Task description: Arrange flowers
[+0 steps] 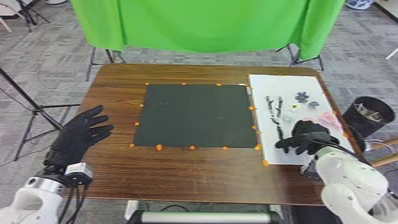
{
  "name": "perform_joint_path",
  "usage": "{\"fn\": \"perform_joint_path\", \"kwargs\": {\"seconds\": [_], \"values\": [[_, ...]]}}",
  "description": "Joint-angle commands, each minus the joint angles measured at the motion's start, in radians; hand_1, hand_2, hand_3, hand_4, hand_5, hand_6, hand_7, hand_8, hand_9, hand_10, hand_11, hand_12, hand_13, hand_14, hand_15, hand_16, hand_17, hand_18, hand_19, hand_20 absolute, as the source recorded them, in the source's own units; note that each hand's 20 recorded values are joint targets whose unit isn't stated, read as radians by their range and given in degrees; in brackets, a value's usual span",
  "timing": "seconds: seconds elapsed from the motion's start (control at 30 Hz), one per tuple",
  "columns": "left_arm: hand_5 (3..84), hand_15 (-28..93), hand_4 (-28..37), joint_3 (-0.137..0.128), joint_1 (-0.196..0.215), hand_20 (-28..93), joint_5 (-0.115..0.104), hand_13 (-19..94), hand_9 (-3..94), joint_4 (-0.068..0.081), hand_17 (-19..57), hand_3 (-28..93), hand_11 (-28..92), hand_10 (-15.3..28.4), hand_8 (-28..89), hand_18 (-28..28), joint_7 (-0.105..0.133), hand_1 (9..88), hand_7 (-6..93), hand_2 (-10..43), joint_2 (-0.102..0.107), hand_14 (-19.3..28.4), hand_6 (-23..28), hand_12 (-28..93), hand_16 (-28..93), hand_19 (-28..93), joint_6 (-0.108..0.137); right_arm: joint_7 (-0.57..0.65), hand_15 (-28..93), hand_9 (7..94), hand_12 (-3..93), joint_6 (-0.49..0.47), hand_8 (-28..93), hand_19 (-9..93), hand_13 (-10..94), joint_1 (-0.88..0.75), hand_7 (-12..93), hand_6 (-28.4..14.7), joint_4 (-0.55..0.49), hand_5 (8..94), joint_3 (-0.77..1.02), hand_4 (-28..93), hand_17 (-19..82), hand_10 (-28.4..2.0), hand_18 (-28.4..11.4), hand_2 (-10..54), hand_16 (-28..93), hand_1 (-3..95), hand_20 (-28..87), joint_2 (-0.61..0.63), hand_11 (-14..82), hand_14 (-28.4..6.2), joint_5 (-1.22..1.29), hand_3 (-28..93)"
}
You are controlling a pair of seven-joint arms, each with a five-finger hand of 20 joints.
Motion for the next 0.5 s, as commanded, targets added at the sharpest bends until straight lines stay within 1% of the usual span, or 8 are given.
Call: {"fn": "perform_joint_path", "kwargs": {"seconds": [0.03, 0.1, 0.13, 0.2, 0.23, 0.43, 0.47, 0.5], "values": [[29.7, 48, -24.9, 0.003, 0.010, 8, -0.005, 27, 27.8, -0.002, -5.5, 67, 32, 12.2, -13, 22.7, -0.001, 30.5, 25.0, -8.8, 0.000, 15.1, 3.7, 15, -4, 52, 0.000, 0.054, 72, 71.6, 32.4, -0.005, -21, 93, 72, 0.012, 50, 0.2, 0.053, 67.6, -0.065, -28, 37, -11.9, -22.2, -9.2, 22, 27.1, 29, 0.002, 59.1, -10.5, -0.031, 79], [29.8, 48, -24.8, 0.004, 0.011, 8, -0.005, 27, 27.8, -0.004, -5.5, 67, 32, 12.2, -13, 22.7, -0.001, 30.4, 25.0, -8.8, -0.001, 15.1, 3.8, 15, -4, 52, 0.001, 0.058, 73, 73.1, 32.7, -0.002, -21, 93, 74, 0.010, 51, 0.7, 0.057, 68.7, -0.078, -28, 38, -11.8, -22.4, -9.4, 23, 28.9, 32, 0.003, 59.5, -10.1, -0.041, 79], [29.8, 48, -24.8, 0.004, 0.011, 8, -0.005, 27, 27.8, -0.003, -5.5, 67, 32, 12.2, -13, 22.7, -0.001, 30.4, 24.9, -8.8, -0.001, 15.1, 3.8, 15, -4, 52, 0.001, 0.056, 73, 73.8, 32.9, -0.004, -17, 93, 74, 0.011, 51, 0.8, 0.060, 69.1, -0.084, -28, 39, -11.8, -22.3, -9.5, 23, 29.9, 33, 0.000, 59.6, -9.9, -0.044, 79], [29.8, 48, -24.8, 0.005, 0.011, 8, -0.006, 27, 27.8, -0.003, -5.5, 67, 32, 12.2, -13, 22.7, -0.004, 30.4, 25.0, -8.8, -0.002, 15.1, 3.8, 15, -4, 52, 0.002, 0.048, 73, 74.9, 33.3, -0.010, -2, 93, 76, 0.011, 51, 0.2, 0.065, 69.3, -0.095, -28, 40, -11.6, -22.2, -9.5, 24, 33.6, 35, -0.002, 59.7, -9.5, -0.052, 77], [29.8, 48, -24.9, 0.005, 0.014, 8, -0.007, 27, 27.8, -0.005, -5.5, 67, 32, 12.2, -13, 22.7, -0.003, 30.4, 25.0, -8.8, -0.001, 15.1, 3.8, 15, -4, 52, 0.006, 0.048, 73, 74.9, 33.3, -0.010, 0, 93, 76, 0.011, 52, 0.0, 0.067, 69.6, -0.102, -28, 41, -11.6, -21.8, -9.5, 24, 36.1, 36, -0.003, 59.7, -9.5, -0.053, 76], [29.8, 48, -25.0, 0.005, 0.015, 8, -0.010, 27, 28.0, -0.004, -5.5, 67, 32, 12.3, -13, 22.7, -0.003, 30.3, 24.9, -8.6, -0.003, 15.2, 3.8, 15, -4, 52, 0.004, 0.031, 73, 76.4, 33.6, 0.006, 0, 93, 77, 0.002, 53, -0.2, 0.085, 70.0, -0.120, -28, 43, -11.3, -21.2, -9.5, 24, 42.5, 37, -0.010, 59.5, -9.1, -0.060, 78], [29.8, 48, -25.1, 0.004, 0.015, 8, -0.010, 27, 28.0, -0.004, -5.5, 67, 32, 12.3, -13, 22.7, -0.004, 30.3, 24.9, -8.6, -0.003, 15.2, 3.8, 15, -4, 52, 0.003, 0.100, 73, 76.7, 34.4, 0.032, 0, 93, 77, 0.064, 53, -0.2, 0.082, 70.1, -0.229, -28, 43, -11.2, -21.2, -9.5, 24, 43.0, 37, 0.010, 59.1, -9.1, -0.031, 79], [29.9, 48, -25.1, 0.006, 0.014, 8, -0.010, 27, 28.1, -0.004, -5.6, 67, 32, 12.3, -13, 22.7, -0.003, 30.3, 24.8, -8.5, -0.002, 15.2, 3.8, 15, -4, 52, 0.005, 0.092, 73, 77.1, 36.3, 0.034, 0, 93, 77, 0.060, 53, -0.1, 0.081, 70.2, -0.227, -28, 43, -11.1, -21.2, -9.5, 24, 43.4, 37, 0.008, 58.2, -9.0, -0.026, 79]]}}
